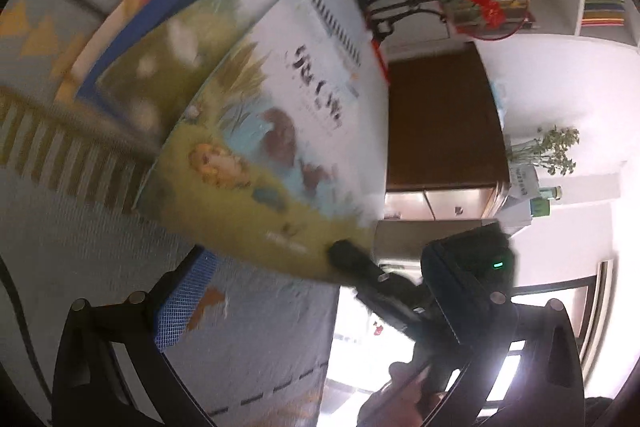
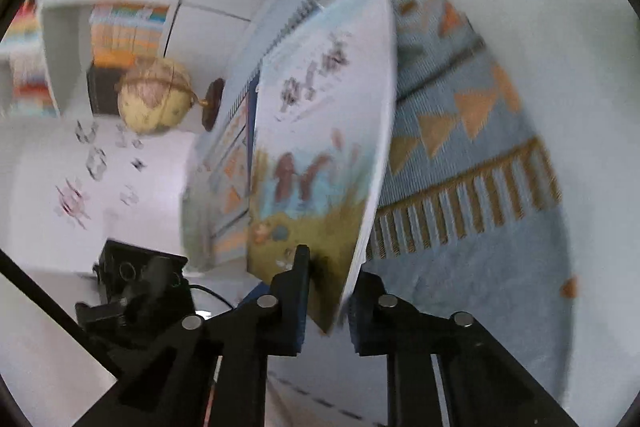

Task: Organize books

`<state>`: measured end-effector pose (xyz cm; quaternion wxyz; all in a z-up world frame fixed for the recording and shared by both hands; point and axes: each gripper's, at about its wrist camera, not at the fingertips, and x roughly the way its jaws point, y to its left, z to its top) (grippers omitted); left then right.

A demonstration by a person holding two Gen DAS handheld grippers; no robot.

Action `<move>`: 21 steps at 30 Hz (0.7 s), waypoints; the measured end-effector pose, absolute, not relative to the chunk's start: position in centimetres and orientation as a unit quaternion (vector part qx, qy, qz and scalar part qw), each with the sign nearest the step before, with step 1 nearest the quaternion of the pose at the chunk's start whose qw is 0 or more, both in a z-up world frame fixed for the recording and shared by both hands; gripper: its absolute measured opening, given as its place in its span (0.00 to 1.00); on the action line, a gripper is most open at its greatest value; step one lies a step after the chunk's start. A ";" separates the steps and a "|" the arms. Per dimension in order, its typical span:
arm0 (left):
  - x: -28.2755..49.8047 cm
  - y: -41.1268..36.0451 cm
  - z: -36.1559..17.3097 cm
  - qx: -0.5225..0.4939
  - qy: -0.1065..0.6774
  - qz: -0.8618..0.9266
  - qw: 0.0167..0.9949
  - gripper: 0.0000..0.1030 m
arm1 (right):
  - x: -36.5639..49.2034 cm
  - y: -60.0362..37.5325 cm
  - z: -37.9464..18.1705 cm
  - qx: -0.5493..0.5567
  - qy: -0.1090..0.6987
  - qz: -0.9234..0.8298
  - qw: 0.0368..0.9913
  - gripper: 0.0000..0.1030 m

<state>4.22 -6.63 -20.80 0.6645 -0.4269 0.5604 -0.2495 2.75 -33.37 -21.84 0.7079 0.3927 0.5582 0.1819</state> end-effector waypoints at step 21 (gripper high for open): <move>7.9 -7.2 -20.3 -0.311 0.600 -0.209 0.707 0.96 | 3.5 -32.4 -19.2 0.274 0.566 0.193 0.753 0.11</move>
